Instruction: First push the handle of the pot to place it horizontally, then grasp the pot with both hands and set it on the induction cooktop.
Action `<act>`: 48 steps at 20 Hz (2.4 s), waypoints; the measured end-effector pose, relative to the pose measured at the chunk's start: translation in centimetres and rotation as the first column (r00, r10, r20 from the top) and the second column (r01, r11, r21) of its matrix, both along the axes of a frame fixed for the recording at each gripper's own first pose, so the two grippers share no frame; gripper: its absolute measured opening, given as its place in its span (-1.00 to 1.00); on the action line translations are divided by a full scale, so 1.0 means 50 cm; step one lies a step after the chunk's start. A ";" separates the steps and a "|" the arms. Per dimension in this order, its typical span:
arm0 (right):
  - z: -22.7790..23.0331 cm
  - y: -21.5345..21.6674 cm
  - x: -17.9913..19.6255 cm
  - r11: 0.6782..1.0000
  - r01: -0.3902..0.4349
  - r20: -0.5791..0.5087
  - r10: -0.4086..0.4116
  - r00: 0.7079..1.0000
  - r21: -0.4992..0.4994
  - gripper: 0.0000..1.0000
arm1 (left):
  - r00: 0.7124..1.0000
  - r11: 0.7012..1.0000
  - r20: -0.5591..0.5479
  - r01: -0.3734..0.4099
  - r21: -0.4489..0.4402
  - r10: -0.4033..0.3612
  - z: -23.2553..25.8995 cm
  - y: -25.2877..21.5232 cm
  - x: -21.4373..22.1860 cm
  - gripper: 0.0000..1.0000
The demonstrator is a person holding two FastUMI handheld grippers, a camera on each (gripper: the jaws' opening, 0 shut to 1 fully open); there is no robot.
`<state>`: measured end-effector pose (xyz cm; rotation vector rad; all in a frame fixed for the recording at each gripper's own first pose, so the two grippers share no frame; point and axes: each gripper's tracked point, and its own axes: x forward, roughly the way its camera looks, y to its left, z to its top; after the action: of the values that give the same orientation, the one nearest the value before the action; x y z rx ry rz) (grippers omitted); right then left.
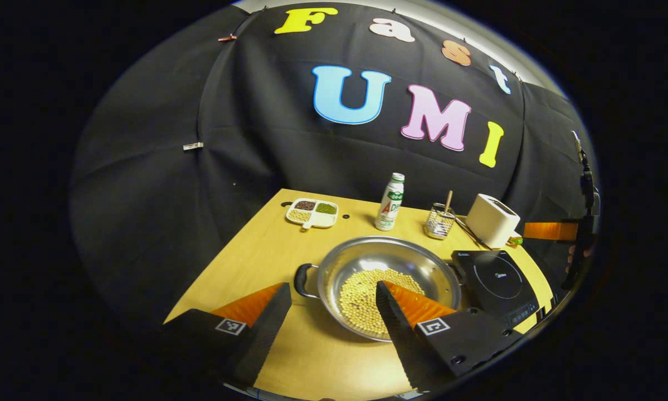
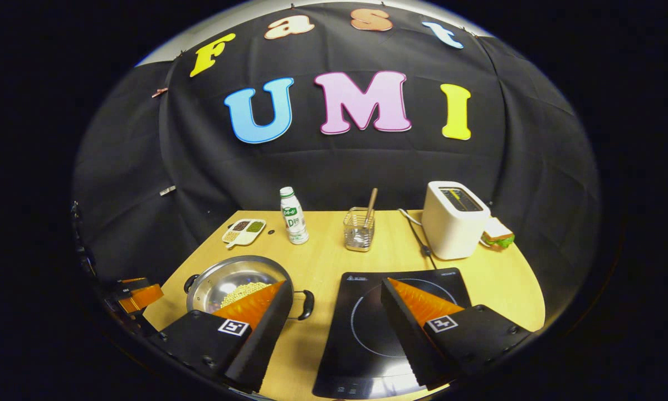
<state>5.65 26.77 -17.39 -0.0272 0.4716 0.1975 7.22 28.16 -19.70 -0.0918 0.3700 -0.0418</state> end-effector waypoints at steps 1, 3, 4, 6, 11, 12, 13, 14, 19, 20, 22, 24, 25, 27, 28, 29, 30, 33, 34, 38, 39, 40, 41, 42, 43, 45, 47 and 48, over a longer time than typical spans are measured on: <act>-0.017 0.020 0.009 1.000 -0.005 -0.026 0.005 1.000 0.006 0.99 | 1.000 1.000 -0.010 -0.009 0.004 0.009 -0.006 0.017 0.014 0.91; -0.050 0.059 0.022 1.000 -0.017 -0.085 0.018 0.996 0.012 0.99 | 1.000 1.000 -0.021 -0.014 0.019 0.014 -0.016 0.049 0.046 0.92; -0.063 0.073 0.031 1.000 -0.021 -0.102 0.022 0.995 0.012 0.99 | 1.000 1.000 -0.029 -0.009 0.027 0.010 -0.024 0.056 0.065 0.91; -0.091 0.096 0.049 0.999 -0.032 -0.129 0.033 0.991 0.011 0.99 | 0.999 0.999 -0.048 -0.003 0.039 0.005 -0.042 0.072 0.102 0.92; -0.194 0.109 0.100 0.999 -0.035 -0.209 0.032 0.977 -0.010 0.99 | 0.995 0.999 -0.094 0.035 0.009 -0.034 -0.091 0.056 0.181 0.91; -0.209 0.113 0.109 0.999 -0.033 -0.218 0.032 0.975 0.001 0.99 | 0.994 0.999 -0.102 0.042 0.004 -0.041 -0.103 0.053 0.194 0.92; -0.226 0.118 0.114 0.999 -0.032 -0.226 0.034 0.974 0.013 0.99 | 0.993 0.999 -0.107 0.044 0.000 -0.044 -0.113 0.050 0.207 0.92; -0.241 0.120 0.120 0.999 -0.030 -0.234 0.032 0.972 0.015 0.99 | 0.992 0.999 -0.114 0.047 -0.008 -0.048 -0.122 0.046 0.220 0.92; -0.325 0.131 0.130 0.999 -0.034 -0.291 0.034 0.956 0.006 0.99 | 0.983 0.996 -0.162 0.077 -0.033 -0.082 -0.169 0.026 0.257 0.91; -0.336 0.134 0.130 0.999 -0.038 -0.302 0.037 0.953 0.005 0.99 | 0.982 0.996 -0.168 0.081 -0.037 -0.086 -0.177 0.022 0.265 0.92; -0.355 0.138 0.131 0.999 -0.045 -0.313 0.041 0.949 -0.004 0.99 | 0.979 0.996 -0.188 0.078 -0.036 -0.084 -0.196 0.024 0.275 0.92; -0.370 0.145 0.128 0.999 -0.049 -0.325 0.044 0.945 -0.009 0.99 | 0.972 0.996 -0.219 0.075 -0.037 -0.082 -0.216 0.027 0.278 0.92; -0.378 0.150 0.125 0.999 -0.049 -0.333 0.044 0.942 -0.008 0.99 | 0.970 0.996 -0.230 0.075 -0.043 -0.083 -0.223 0.027 0.279 0.92; -0.388 0.162 0.126 0.999 -0.054 -0.338 0.048 0.940 -0.008 1.00 | 0.964 0.994 -0.248 0.081 -0.068 -0.095 -0.237 0.022 0.277 0.91; -0.395 0.164 0.124 0.998 -0.056 -0.339 0.048 0.939 -0.014 0.99 | 0.961 0.994 -0.258 0.081 -0.074 -0.097 -0.247 0.023 0.276 0.89; -0.401 0.163 0.125 0.998 -0.057 -0.342 0.046 0.939 -0.024 0.99 | 0.958 0.994 -0.270 0.081 -0.075 -0.098 -0.256 0.025 0.275 0.89; -0.411 0.162 0.118 0.998 -0.057 -0.357 0.043 0.933 -0.028 0.99 | 0.954 0.994 -0.281 0.081 -0.076 -0.099 -0.263 0.025 0.273 0.86; -0.419 0.161 0.120 0.998 -0.042 -0.354 0.026 0.935 -0.037 0.99 | 0.949 0.992 -0.292 0.094 -0.087 -0.115 -0.276 0.022 0.269 0.80; -0.418 0.158 0.120 0.998 -0.036 -0.351 0.018 0.936 -0.045 0.97 | 0.948 0.991 -0.296 0.094 -0.091 -0.117 -0.278 0.021 0.269 0.74; -0.421 0.156 0.126 0.997 -0.037 -0.337 0.013 0.941 -0.066 0.67 | 0.942 0.990 -0.311 0.104 -0.095 -0.129 -0.288 0.012 0.273 0.54; -0.422 0.159 0.124 0.997 -0.039 -0.336 0.014 0.942 -0.068 0.47 | 0.943 0.992 -0.312 0.097 -0.082 -0.118 -0.290 0.018 0.277 0.48; -0.427 0.161 0.125 0.996 -0.042 -0.334 0.015 0.942 -0.074 0.40 | 0.942 0.992 -0.315 0.097 -0.080 -0.117 -0.291 0.022 0.275 0.38; -0.423 0.163 0.121 0.995 -0.047 -0.328 0.016 0.944 -0.085 0.41 | 0.942 0.992 -0.313 0.097 -0.078 -0.117 -0.290 0.023 0.275 0.36; -0.423 0.164 0.121 0.994 -0.054 -0.324 0.020 0.946 -0.096 0.42 | 0.940 0.992 -0.318 0.099 -0.079 -0.120 -0.291 0.027 0.275 0.36; -0.423 0.163 0.118 0.992 -0.061 -0.321 0.023 0.947 -0.107 0.34 | 0.936 0.991 -0.327 0.106 -0.084 -0.128 -0.296 0.028 0.269 0.37; -0.424 0.165 0.113 0.994 -0.057 -0.333 0.025 0.943 -0.088 0.42 | 0.932 0.990 -0.336 0.112 -0.085 -0.134 -0.298 0.031 0.268 0.36; -0.424 0.166 0.112 0.996 -0.046 -0.340 0.019 0.940 -0.071 0.34 | 0.933 0.990 -0.336 0.104 -0.093 -0.130 -0.297 0.033 0.267 0.34; -0.424 0.167 0.112 0.996 -0.051 -0.337 0.024 0.941 -0.073 0.34 | 0.932 0.990 -0.338 0.100 -0.100 -0.128 -0.296 0.032 0.266 0.33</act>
<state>11.24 35.14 -38.58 -0.0832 0.8211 0.2215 20.50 29.76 -34.51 -0.1587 0.7244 -0.1573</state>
